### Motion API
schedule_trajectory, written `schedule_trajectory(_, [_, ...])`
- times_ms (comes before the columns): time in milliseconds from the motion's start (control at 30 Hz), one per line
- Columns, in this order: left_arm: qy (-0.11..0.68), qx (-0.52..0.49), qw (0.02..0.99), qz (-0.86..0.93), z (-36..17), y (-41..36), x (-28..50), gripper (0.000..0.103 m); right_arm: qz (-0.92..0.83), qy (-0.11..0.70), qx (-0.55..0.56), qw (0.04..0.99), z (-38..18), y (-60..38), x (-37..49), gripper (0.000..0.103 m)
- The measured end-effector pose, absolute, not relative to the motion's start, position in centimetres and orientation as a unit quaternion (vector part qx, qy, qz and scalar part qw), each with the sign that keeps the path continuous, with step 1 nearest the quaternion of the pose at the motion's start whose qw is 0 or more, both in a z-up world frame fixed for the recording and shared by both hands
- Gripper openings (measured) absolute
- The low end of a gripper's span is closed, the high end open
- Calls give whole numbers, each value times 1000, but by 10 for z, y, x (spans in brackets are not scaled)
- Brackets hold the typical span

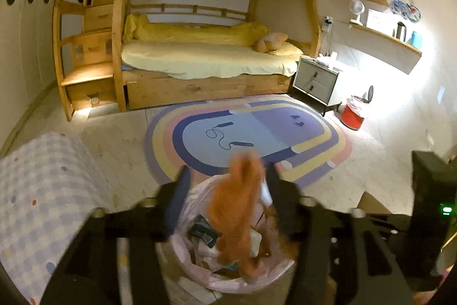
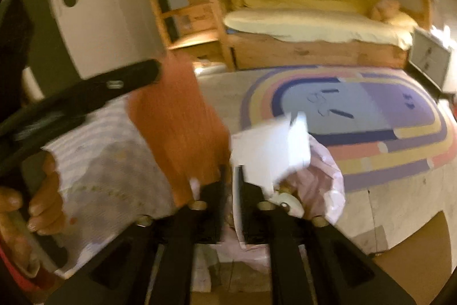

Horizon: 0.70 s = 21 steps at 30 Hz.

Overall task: Collect trash
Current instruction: 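Drop the glove into the bin with the left gripper while the right gripper drops the paper strip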

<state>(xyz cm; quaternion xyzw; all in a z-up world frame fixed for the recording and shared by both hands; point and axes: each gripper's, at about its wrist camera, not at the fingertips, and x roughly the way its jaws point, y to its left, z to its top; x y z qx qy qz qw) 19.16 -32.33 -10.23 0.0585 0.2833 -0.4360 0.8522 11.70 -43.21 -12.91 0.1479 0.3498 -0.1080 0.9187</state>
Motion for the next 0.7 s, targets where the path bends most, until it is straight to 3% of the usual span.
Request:
schedule_trajectory(33, [285,53,853,-434,-102,-318,192,60,-117,350,151,917,-130,-434,117,37])
schedule_trajectory(300, [284,33,879,-380,-82,-273,176,62,-151,343,156,914,-119,-424,86,39])
schedule_trajectory(467, [267,29,897,-350,-60,-230,153,65,-134,333,156,920,-91,-402,59,50])
schedule_trajectory(567, [263,30,907,-328,-46,-203,136,69,-122,325,151,926,-72,-386,48,60])
schedule_trajectory(700, [265,28,916,-299,-28,-166,111,77,-90,314,139,935,-42,-354,31,84])
